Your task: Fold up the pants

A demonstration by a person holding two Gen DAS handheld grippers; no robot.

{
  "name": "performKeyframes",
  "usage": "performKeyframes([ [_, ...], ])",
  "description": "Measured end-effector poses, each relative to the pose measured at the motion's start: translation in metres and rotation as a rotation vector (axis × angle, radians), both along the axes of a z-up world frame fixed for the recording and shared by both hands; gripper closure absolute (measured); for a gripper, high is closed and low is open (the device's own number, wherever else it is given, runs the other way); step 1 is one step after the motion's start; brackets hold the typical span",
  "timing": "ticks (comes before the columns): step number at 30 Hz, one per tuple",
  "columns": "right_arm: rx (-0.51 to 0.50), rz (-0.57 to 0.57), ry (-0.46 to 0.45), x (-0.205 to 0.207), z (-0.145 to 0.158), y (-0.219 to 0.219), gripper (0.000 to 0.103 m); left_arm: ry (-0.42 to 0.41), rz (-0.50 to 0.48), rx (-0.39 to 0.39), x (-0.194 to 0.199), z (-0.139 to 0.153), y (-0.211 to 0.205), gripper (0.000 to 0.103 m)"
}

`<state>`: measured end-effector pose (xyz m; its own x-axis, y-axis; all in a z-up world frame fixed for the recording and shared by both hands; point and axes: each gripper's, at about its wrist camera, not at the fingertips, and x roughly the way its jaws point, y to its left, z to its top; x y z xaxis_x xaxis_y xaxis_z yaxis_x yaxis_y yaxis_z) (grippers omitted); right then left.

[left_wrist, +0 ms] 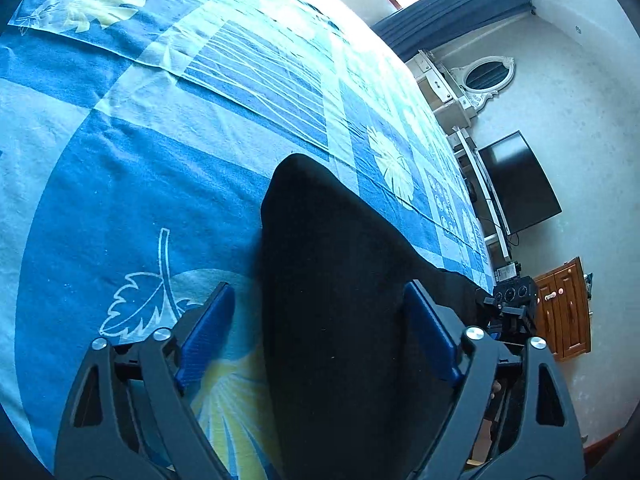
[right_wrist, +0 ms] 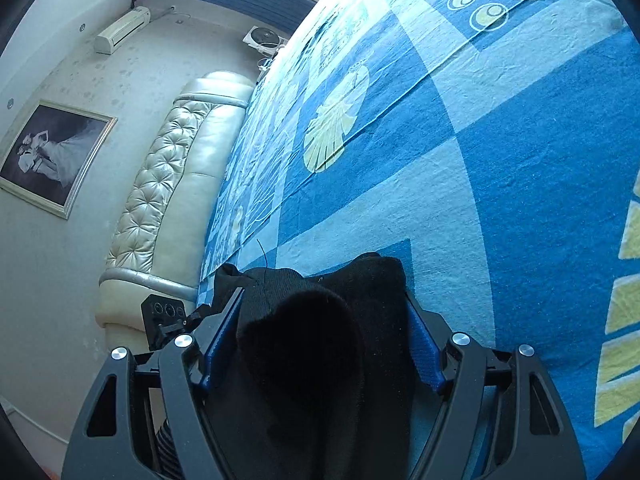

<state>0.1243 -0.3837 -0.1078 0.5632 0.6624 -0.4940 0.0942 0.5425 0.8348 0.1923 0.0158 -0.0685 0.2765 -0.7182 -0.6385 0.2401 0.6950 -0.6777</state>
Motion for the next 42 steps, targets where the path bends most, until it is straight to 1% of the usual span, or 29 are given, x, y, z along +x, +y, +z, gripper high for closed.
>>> performKeyframes([
  [1,-0.010,0.002,0.007,0.001,-0.001,0.001,0.052,0.010,-0.021,0.006,0.001,-0.002,-0.005,0.047],
  [2,-0.014,0.003,0.002,0.000,-0.001,0.001,0.056,0.009,-0.026,0.024,0.002,-0.003,-0.008,0.052],
  [3,-0.020,0.001,-0.004,-0.002,0.000,0.001,0.061,-0.011,-0.028,0.038,0.001,-0.002,-0.010,0.054],
  [5,-0.030,-0.010,-0.018,-0.003,0.005,0.002,0.064,-0.036,-0.032,0.061,0.001,0.004,-0.014,0.065],
  [8,-0.046,-0.019,-0.046,0.000,0.013,0.003,0.068,-0.054,-0.020,0.072,0.009,0.015,-0.013,0.076],
  [9,-0.043,-0.022,-0.053,0.004,0.014,0.002,0.069,-0.055,-0.016,0.075,0.013,0.019,-0.014,0.077],
  [11,-0.044,-0.028,-0.070,0.013,0.019,0.001,0.070,-0.066,-0.010,0.084,0.022,0.025,-0.015,0.079],
  [14,-0.045,-0.036,-0.083,0.033,0.024,0.001,0.070,-0.092,-0.011,0.125,0.038,0.031,-0.020,0.079],
  [16,-0.042,-0.043,-0.084,0.052,0.026,0.001,0.070,-0.100,-0.010,0.138,0.053,0.033,-0.021,0.080],
  [20,-0.045,-0.049,-0.093,0.093,0.031,0.001,0.070,-0.089,0.012,0.138,0.093,0.032,-0.021,0.080],
  [24,-0.057,-0.043,-0.094,0.130,0.034,0.002,0.070,-0.092,0.015,0.166,0.131,0.031,-0.021,0.080],
  [28,-0.065,-0.038,-0.086,0.159,0.034,0.002,0.070,-0.095,0.020,0.194,0.158,0.028,-0.023,0.080],
  [33,-0.054,-0.038,-0.061,0.174,0.024,-0.001,0.070,-0.080,0.014,0.199,0.180,0.021,-0.023,0.079],
  [37,-0.026,-0.047,-0.042,0.172,0.012,-0.005,0.070,-0.063,0.017,0.186,0.182,0.016,-0.022,0.079],
  [42,0.010,-0.061,-0.027,0.169,0.000,-0.009,0.070,-0.062,0.017,0.181,0.183,0.014,-0.022,0.078],
])
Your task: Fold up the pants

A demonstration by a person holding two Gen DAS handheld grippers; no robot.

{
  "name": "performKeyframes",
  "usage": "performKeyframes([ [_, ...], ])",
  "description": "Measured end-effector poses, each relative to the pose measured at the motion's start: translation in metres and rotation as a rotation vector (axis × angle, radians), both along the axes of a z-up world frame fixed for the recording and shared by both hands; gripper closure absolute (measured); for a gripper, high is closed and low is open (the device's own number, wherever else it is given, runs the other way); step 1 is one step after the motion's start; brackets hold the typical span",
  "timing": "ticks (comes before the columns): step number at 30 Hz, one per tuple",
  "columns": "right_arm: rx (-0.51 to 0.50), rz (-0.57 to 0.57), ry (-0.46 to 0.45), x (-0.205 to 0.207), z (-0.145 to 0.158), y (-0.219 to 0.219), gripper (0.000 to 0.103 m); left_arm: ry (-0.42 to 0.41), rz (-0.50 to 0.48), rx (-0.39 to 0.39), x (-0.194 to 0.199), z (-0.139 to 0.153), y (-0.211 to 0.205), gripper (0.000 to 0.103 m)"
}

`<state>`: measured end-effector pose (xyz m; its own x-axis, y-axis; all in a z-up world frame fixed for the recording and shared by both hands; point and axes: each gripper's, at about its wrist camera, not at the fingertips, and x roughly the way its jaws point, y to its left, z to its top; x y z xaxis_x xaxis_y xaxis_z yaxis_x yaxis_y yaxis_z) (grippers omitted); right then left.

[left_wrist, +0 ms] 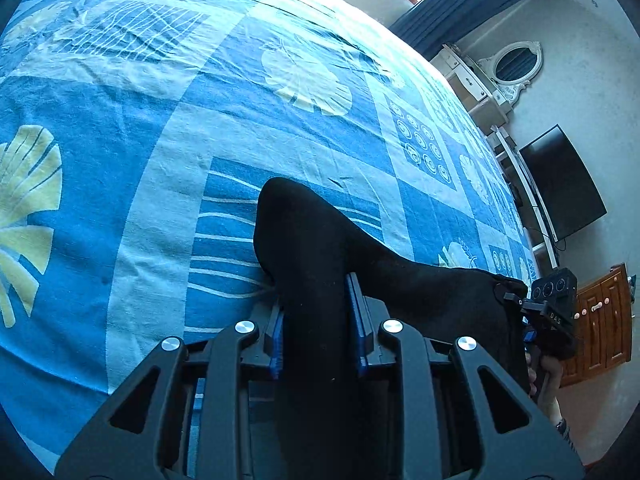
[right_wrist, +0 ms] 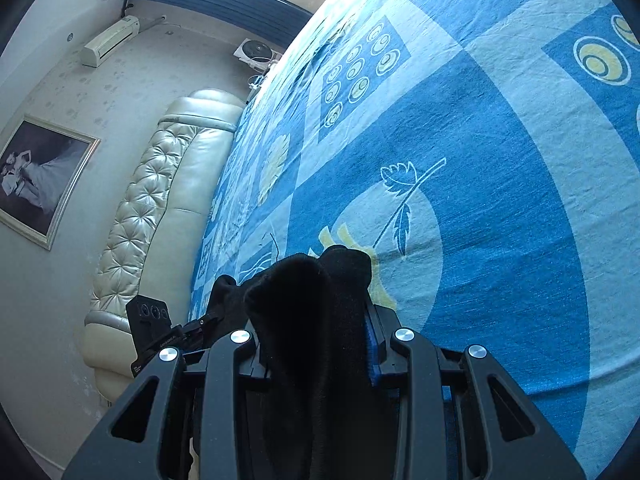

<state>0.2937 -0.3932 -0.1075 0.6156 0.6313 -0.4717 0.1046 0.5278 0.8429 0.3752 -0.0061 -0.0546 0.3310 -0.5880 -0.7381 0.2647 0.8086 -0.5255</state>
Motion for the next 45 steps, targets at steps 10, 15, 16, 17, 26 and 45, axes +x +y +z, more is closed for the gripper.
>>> performKeyframes([
  [10,0.010,0.000,-0.001,-0.001,0.000,0.000,0.070,0.000,0.002,-0.006,0.002,-0.003,0.000,0.076],
  [15,0.023,-0.001,0.003,0.000,0.000,-0.001,0.067,-0.003,0.000,-0.002,0.003,-0.004,-0.001,0.075],
  [16,0.023,-0.002,0.005,0.000,0.000,-0.001,0.067,-0.008,-0.002,0.002,0.003,-0.003,-0.001,0.074],
  [17,0.022,-0.002,0.005,0.000,0.000,0.000,0.066,-0.013,-0.005,0.008,0.003,-0.004,-0.001,0.072],
  [26,0.047,-0.017,-0.013,-0.010,0.004,0.002,0.047,-0.042,-0.008,0.025,-0.009,0.003,-0.002,0.047],
  [45,0.065,-0.070,0.002,-0.115,0.009,-0.012,0.034,0.070,0.030,-0.224,-0.128,-0.003,0.058,0.028],
])
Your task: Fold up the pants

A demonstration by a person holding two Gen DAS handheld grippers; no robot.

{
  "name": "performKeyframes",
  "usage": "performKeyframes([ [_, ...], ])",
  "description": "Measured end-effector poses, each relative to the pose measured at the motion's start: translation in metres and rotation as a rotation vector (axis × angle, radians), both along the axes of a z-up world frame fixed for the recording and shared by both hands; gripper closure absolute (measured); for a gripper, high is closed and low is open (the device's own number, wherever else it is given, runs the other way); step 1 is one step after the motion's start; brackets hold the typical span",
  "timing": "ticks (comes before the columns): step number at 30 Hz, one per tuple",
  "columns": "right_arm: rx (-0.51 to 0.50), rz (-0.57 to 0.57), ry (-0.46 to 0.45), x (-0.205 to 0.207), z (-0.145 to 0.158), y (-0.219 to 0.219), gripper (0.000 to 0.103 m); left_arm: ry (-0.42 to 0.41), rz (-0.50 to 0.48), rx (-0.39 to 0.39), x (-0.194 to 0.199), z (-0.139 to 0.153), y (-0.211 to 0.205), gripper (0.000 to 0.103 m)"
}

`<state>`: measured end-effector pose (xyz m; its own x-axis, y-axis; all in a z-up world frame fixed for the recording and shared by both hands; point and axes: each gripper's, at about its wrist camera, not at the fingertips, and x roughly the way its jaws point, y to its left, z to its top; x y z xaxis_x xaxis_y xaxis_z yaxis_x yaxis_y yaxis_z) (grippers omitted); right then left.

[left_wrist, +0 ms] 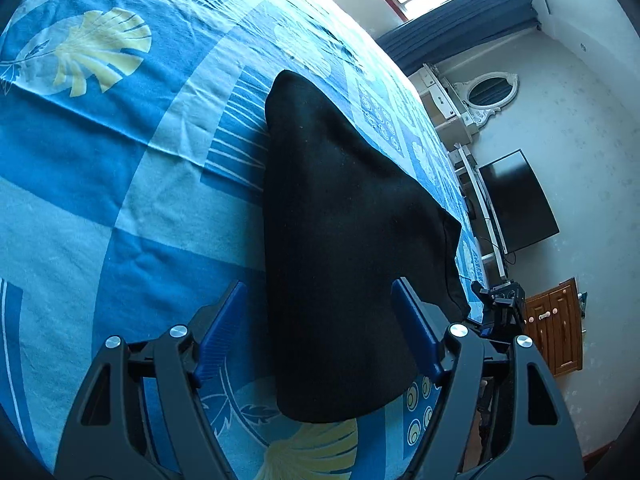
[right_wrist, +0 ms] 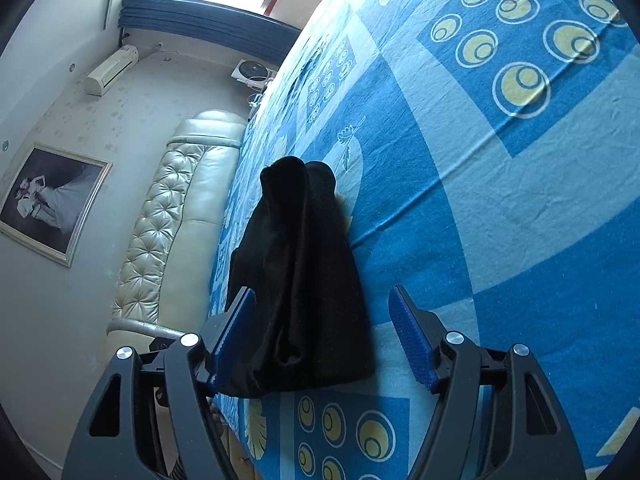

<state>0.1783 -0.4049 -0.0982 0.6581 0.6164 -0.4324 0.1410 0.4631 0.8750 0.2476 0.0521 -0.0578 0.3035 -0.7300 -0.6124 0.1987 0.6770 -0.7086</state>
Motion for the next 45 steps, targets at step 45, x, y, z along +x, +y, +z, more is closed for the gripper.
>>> performKeyframes([
  [45,0.004,-0.016,0.061,-0.001,-0.011,0.046,0.063,0.065,0.067,-0.024,-0.020,-0.020,-0.024,0.062],
])
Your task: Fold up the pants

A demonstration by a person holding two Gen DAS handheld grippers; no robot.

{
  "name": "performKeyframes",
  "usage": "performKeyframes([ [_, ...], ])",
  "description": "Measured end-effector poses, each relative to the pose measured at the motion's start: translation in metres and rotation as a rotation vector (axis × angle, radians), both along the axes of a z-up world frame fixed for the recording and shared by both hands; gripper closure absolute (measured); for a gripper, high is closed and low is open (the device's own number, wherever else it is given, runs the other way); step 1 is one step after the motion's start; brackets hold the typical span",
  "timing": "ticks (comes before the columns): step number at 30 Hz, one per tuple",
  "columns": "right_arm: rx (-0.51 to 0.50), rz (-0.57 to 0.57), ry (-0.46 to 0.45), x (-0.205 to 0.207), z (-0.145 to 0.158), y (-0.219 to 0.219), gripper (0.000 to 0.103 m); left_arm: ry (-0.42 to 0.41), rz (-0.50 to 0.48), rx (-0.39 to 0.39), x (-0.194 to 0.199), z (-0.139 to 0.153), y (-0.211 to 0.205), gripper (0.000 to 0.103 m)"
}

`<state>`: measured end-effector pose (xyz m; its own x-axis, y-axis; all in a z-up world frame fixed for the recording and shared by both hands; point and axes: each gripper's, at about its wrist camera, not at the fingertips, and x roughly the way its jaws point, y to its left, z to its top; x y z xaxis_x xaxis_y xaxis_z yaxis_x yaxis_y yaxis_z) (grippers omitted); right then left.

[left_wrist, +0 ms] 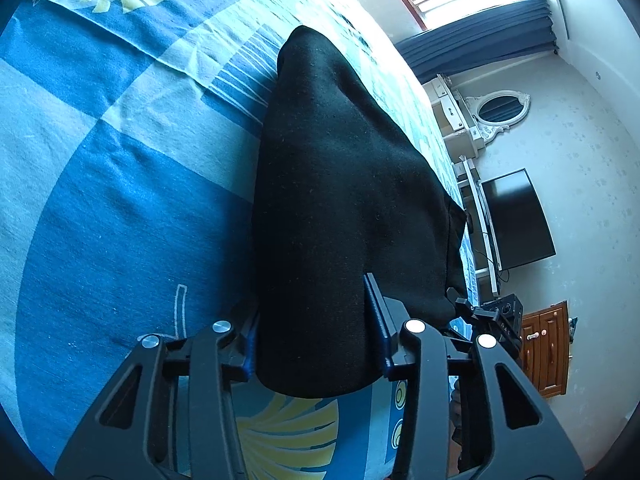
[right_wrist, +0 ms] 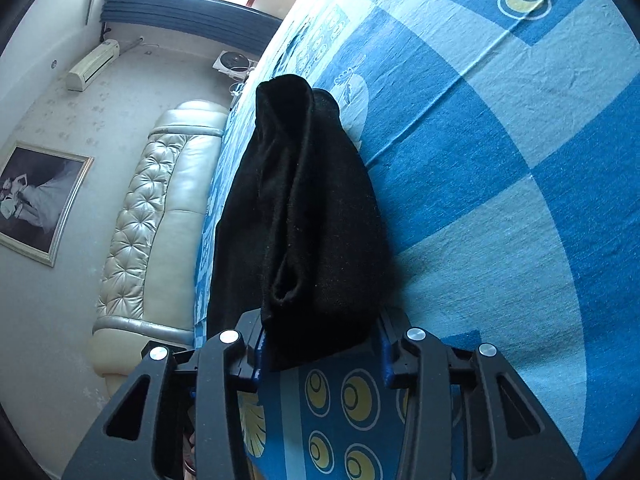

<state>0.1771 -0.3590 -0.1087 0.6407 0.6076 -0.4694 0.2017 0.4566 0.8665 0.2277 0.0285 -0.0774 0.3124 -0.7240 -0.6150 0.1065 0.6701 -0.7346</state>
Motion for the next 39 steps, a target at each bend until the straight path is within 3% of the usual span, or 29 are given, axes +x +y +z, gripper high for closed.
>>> performKeyframes([
  [10,0.041,0.015,-0.018,-0.021,0.012,0.007,0.065,-0.042,-0.012,0.093,-0.022,0.023,-0.004,0.066],
  [23,0.079,0.044,0.002,-0.071,0.006,0.027,0.066,-0.012,-0.008,0.100,-0.072,0.022,0.021,0.066],
  [39,0.089,0.047,0.007,-0.075,0.001,0.028,0.066,-0.013,-0.007,0.092,-0.074,0.021,0.020,0.066],
])
